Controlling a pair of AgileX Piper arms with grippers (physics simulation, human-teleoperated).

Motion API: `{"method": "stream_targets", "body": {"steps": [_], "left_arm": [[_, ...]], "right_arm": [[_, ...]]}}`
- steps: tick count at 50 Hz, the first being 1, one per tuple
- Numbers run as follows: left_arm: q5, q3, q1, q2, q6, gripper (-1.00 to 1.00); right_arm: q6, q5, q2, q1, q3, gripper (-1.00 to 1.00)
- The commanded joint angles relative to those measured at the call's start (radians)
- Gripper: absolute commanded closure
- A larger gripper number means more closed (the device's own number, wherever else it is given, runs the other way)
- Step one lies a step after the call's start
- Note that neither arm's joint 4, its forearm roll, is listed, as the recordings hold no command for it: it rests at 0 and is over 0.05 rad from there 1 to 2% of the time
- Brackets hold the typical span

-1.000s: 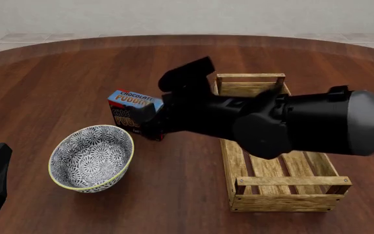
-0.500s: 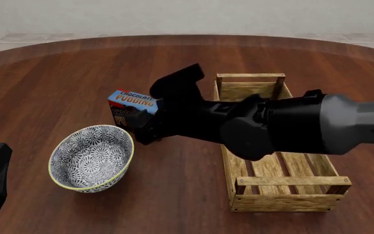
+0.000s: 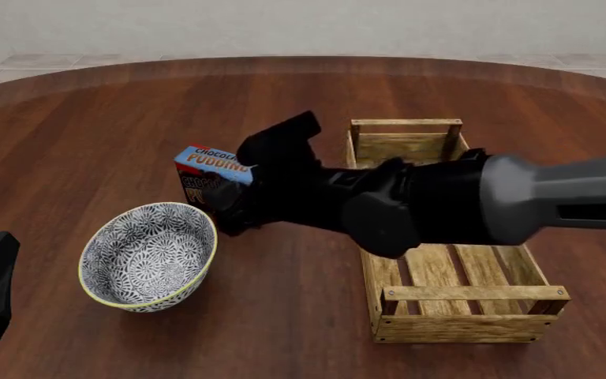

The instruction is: Pick up the bowl on the left and put it in the tray.

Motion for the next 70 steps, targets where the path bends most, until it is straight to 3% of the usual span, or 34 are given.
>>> {"method": "stream_targets", "body": {"steps": [1, 70], "left_arm": [[0.000, 0.000, 0.000, 0.000, 0.000, -1.00], [0.000, 0.000, 0.000, 0.000, 0.000, -1.00]], "right_arm": [[-0.002, -0.003, 0.036, -0.001, -0.017, -1.00], [-0.070, -0.013, 0.173, 0.012, -0.089, -1.00]]}}
